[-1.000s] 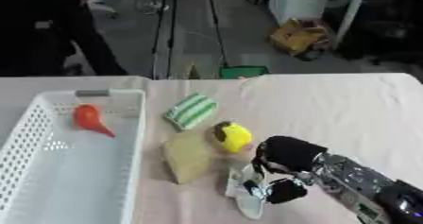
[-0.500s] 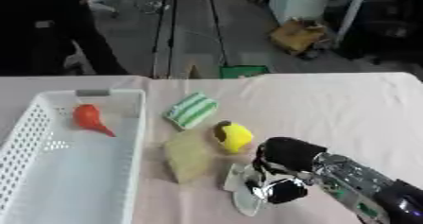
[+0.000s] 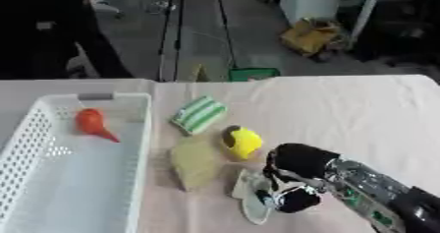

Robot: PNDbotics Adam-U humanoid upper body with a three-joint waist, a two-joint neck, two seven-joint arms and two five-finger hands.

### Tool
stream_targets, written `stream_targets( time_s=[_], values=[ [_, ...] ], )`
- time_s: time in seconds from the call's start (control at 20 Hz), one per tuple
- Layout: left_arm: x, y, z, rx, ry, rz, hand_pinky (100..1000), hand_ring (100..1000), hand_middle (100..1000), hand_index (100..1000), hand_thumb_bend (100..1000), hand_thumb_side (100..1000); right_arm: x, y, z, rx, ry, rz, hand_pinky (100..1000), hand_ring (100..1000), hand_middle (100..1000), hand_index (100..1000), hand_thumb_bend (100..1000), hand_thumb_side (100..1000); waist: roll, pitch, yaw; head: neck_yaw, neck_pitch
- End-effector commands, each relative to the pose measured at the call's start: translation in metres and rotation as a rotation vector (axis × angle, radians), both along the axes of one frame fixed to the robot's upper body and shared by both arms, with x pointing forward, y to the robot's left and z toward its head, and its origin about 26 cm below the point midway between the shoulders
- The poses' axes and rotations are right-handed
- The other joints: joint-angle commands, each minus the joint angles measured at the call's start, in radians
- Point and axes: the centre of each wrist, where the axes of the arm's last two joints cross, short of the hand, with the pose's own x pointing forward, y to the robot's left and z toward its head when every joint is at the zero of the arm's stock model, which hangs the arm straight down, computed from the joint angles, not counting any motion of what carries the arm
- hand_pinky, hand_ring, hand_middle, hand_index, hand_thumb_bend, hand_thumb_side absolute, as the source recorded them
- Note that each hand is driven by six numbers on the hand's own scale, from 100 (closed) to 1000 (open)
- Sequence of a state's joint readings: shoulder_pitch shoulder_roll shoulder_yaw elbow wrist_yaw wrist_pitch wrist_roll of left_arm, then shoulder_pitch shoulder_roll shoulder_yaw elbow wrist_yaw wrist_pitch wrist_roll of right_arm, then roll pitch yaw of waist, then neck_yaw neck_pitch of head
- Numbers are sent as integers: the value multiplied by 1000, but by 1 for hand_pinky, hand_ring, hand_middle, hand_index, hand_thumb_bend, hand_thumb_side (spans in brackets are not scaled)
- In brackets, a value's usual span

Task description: Pick up objects on the table and place them in the box.

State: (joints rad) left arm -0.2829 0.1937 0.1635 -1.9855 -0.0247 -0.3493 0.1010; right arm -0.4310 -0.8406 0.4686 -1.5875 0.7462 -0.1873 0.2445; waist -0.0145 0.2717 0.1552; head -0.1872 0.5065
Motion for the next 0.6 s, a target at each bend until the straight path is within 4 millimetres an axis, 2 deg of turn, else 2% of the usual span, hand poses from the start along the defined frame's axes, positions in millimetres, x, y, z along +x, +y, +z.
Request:
stream_targets(
  time_s=[0.05, 0.6],
  values=[
    [-1, -1, 8, 12, -26, -1, 1000, 934, 952, 928, 100, 1000, 1, -5, 14, 3, -27, -3, 831, 600, 297, 454, 257, 654, 3, -12, -1, -4, -16],
    [-1, -1, 8, 13, -24, -5, 1000, 935, 953, 925, 100, 1000, -2, 0, 23, 67, -83, 1, 824, 564, 278, 431, 293, 622, 6, -9, -6, -5, -27]
  ],
)
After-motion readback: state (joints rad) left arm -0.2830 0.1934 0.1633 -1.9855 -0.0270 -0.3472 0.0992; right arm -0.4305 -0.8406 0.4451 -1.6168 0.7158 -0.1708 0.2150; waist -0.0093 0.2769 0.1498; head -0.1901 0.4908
